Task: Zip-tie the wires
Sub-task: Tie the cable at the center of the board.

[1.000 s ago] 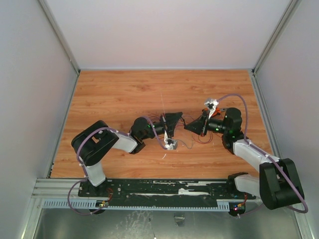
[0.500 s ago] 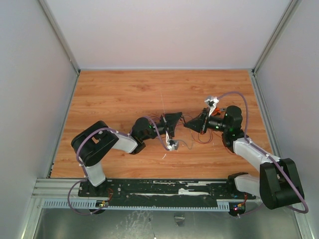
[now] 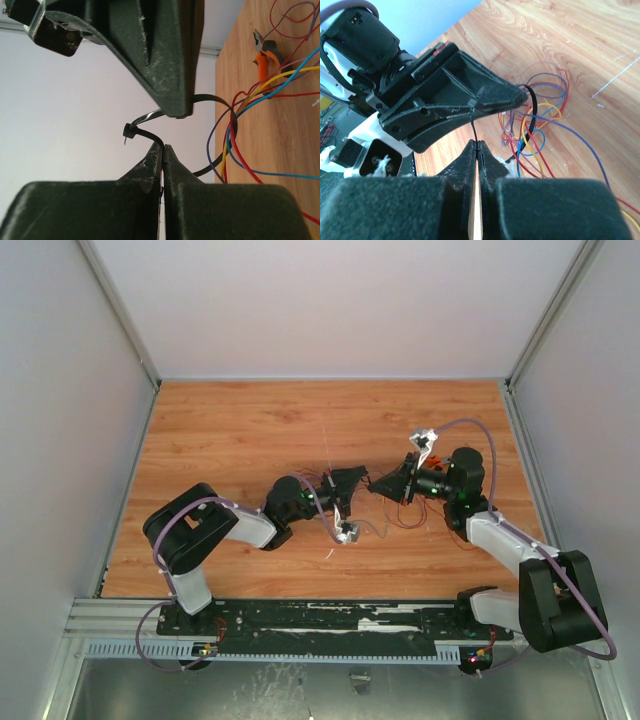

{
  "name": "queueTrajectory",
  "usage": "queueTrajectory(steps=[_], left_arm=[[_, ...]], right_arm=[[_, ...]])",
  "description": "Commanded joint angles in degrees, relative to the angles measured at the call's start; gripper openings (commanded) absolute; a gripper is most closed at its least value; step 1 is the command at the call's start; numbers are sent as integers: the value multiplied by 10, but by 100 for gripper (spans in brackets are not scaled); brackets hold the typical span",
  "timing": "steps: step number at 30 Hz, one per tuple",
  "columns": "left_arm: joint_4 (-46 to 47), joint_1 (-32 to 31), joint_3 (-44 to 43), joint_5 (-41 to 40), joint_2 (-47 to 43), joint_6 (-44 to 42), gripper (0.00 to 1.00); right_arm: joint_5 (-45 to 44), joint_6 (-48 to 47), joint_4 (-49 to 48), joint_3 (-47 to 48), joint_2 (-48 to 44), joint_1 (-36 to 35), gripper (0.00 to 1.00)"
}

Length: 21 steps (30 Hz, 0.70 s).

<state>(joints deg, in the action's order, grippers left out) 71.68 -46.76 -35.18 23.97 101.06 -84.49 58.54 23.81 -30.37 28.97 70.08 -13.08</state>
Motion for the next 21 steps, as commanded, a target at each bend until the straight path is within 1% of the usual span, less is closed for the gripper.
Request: queueTrajectory(steps=[1,6,10,16,21], left_arm=[[-8,-10,-1,10,-9,-26,0],[-9,-12,-1,10,-7,-26,0],[-8,-13,-1,10,-7,-24,0],[-9,-15,0,10,-6,-24,0],[-9,-17,0,7,-3,-25,0]], right_arm=[[-22,13,-9,36,4,2,0],[-26,17,-6,46,8,1,0],[-30,5,18,53,17,1,0],[-35,13,13,56,26,0,0],[-44,7,35,76,26,1,0]])
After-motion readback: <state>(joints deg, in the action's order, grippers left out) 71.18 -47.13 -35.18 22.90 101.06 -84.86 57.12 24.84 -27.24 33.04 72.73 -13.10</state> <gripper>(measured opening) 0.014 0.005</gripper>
